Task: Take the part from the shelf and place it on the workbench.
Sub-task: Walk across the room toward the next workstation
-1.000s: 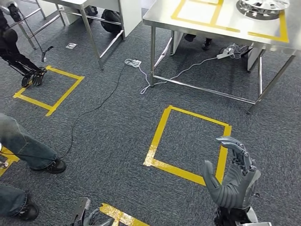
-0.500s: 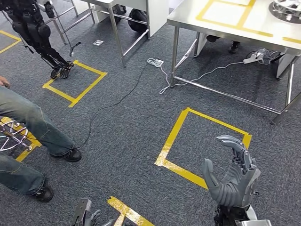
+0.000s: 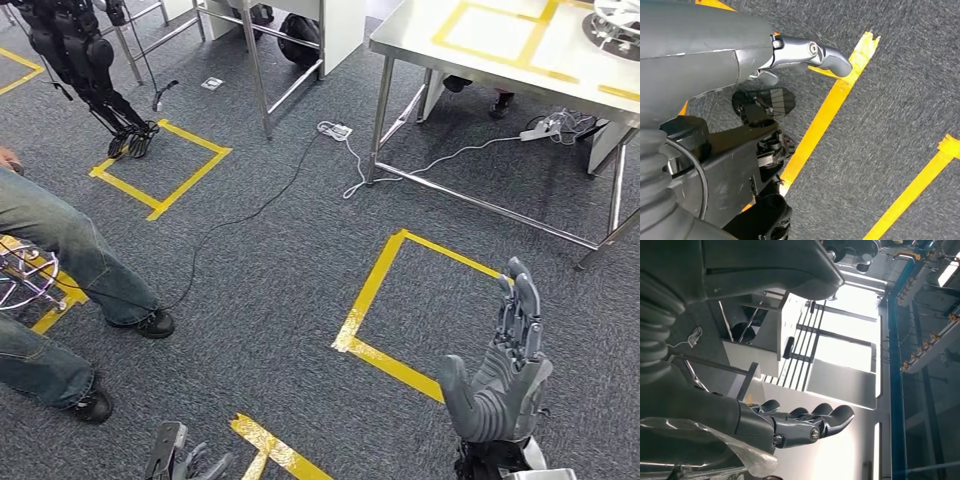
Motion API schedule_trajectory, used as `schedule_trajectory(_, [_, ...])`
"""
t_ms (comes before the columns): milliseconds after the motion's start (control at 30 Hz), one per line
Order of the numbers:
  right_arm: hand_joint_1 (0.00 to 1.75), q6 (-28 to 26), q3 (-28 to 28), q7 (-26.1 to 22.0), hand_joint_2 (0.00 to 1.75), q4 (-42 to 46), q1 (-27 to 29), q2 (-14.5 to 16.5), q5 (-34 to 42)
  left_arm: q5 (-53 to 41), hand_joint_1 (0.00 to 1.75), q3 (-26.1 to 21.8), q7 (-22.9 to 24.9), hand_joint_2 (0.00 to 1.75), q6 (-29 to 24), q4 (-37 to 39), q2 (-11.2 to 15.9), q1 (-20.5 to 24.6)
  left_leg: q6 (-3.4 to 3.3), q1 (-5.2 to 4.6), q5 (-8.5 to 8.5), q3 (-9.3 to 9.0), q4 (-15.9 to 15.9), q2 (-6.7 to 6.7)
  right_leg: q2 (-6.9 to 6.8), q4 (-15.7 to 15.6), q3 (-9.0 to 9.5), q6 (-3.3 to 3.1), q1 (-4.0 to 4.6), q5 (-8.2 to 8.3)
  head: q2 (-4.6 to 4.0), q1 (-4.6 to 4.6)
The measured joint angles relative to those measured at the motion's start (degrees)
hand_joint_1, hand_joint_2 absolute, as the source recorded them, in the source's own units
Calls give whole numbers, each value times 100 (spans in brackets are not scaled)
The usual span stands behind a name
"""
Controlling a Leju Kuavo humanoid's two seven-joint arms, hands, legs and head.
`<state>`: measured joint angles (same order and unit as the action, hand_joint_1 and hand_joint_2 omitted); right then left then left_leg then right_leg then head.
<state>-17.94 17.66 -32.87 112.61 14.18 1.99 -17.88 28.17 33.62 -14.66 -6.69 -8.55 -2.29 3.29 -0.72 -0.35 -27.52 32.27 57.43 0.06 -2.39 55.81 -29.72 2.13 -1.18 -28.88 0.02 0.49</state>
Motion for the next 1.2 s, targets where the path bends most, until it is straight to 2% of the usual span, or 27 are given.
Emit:
schedule_trajectory(200, [0,0,0,-1,0,1,0,1,0,-19,0,1,31,0,-54,0,10,-1,-109,-32,-1,29,23,-12,-24,-18,12,106,-29,16,0,-3])
schedule_trajectory(267, [0,1,0,-4,0,4,-1,1,-2,-21,0,3,47,0,-65,0,7,1,-176,-5,43,9,-44,-36,27,82,-42,134,-32,-86,0,8])
schedule_trajectory(300, [0,1,0,-6,0,7,0,0,-2,-21,0,4,52,0,-70,0,4,4,-206,10,67,-1,-76,-55,81,273,-134,137,-32,-217,0,18])
schedule_trajectory(367, [0,2,1,-9,0,10,11,-1,-3,-21,0,5,57,0,-75,0,0,9,-233,11,86,8,-88,-107,188,1044,-509,127,-30,-608,0,31])
schedule_trajectory(400, [0,2,2,-8,0,10,19,-1,-3,-21,0,6,58,0,-75,0,-1,7,-235,5,88,14,-86,-143,207,1427,-696,123,-29,-747,0,33])
schedule_trajectory(433, [0,2,2,-8,0,9,26,-1,-4,-21,0,7,58,0,-76,0,-2,4,-234,1,89,16,-83,-187,217,1674,-820,119,-27,-794,0,32])
schedule_trajectory(467, [0,2,1,-9,0,9,29,-1,-8,-21,0,7,58,0,-76,0,-3,2,-230,-1,90,14,-79,-241,224,1663,-824,113,-27,-708,0,32])
schedule_trajectory(500, [0,2,1,-9,0,9,31,-1,-13,-21,0,8,58,0,-76,0,-5,4,-221,0,90,10,-74,-304,246,1418,-713,101,-29,-525,0,32])
schedule_trajectory(533, [0,1,0,-9,0,10,31,-1,-20,-21,0,9,58,0,-76,0,-9,6,-206,5,89,8,-66,-372,334,1017,-523,86,-36,-301,0,33])
schedule_trajectory(567, [0,1,0,-8,0,10,33,-1,-29,-21,0,10,58,0,-76,0,-13,14,-178,1,88,18,-49,-441,503,608,-333,70,-52,-143,0,31])
schedule_trajectory(600, [0,-1,0,-11,0,12,40,0,-38,-21,0,11,59,0,-76,0,-15,21,-145,6,91,41,-33,-511,647,303,-179,57,-62,-51,0,28])
schedule_trajectory(633, [0,-2,-1,-13,0,13,50,0,-46,-21,0,13,59,0,-78,0,-17,26,-103,16,101,71,-20,-580,762,135,-91,41,-65,-26,0,28])
schedule_trajectory(667, [0,-3,-2,-14,0,15,59,0,-52,-21,0,14,59,0,-80,0,-17,27,-55,32,118,103,-14,-651,794,97,-64,21,-57,-48,0,27])
schedule_trajectory(733, [0,-4,-5,-15,0,17,62,1,-61,-21,0,19,60,0,-84,0,-10,8,26,61,135,141,-6,-754,646,81,-37,-37,-45,-29,0,28])
schedule_trajectory(767, [0,-4,-7,-15,0,17,59,1,-63,-21,0,21,60,0,-85,0,-9,1,59,59,85,180,71,-682,559,60,-15,-74,-49,-21,0,9])
schedule_trajectory(800, [0,-4,-8,-17,0,17,59,2,-66,-21,0,22,61,0,-86,0,-8,2,88,52,-23,261,247,-547,463,36,10,-107,-55,-17,0,-13])
schedule_trajectory(867, [0,-4,-14,-16,0,17,72,2,-67,-21,0,25,61,0,-87,0,-14,19,141,59,-378,585,944,-203,261,18,45,-160,-38,-34,0,-54])
schedule_trajectory(900, [0,-4,-16,-16,0,17,78,2,-68,-21,0,27,61,0,-86,0,-15,23,161,71,-528,761,1321,-121,162,19,52,-173,-26,-46,0,-55])
schedule_trajectory(933, [0,-4,-19,-15,0,17,82,2,-68,-21,0,28,61,0,-86,0,-16,19,172,82,-598,876,1579,-80,71,21,61,-180,-16,-58,0,-55])
schedule_trajectory(967, [0,-4,-20,-15,0,17,83,2,-68,-21,0,30,61,0,-85,0,-17,11,176,87,-560,891,1631,-62,-13,22,73,-182,-9,-70,0,-56])
schedule_trajectory(1000, [0,-3,-20,-15,0,17,81,2,-68,-21,0,32,61,0,-85,0,-17,4,169,89,-416,788,1448,-45,-86,23,90,-179,-5,-83,0,-56])
schedule_trajectory(1033, [0,-3,-21,-15,0,17,79,2,-71,-21,0,32,61,0,-85,0,-15,1,150,84,-207,585,1073,15,-154,22,116,-170,-1,-101,0,-56])
schedule_trajectory(1100, [0,-1,-21,-16,0,17,77,2,-81,-21,0,33,58,0,-85,0,-11,11,88,24,51,189,322,302,-273,27,156,-130,24,-146,0,-56])
schedule_trajectory(1133, [0,-1,-21,-14,0,17,76,2,-86,-21,0,34,57,0,-85,0,-10,20,58,-10,88,88,105,421,-333,32,167,-101,41,-167,0,-52])
schedule_trajectory(1167, [0,2,-21,-13,0,17,74,2,-91,-21,0,34,54,0,-85,0,-9,25,32,-40,59,71,38,480,-391,35,171,-71,56,-184,0,-49])
schedule_trajectory(1200, [0,5,-21,-11,0,17,69,2,-96,-21,0,35,52,0,-85,0,-8,24,8,-52,52,88,22,431,-457,33,183,-39,66,-197,0,-48])
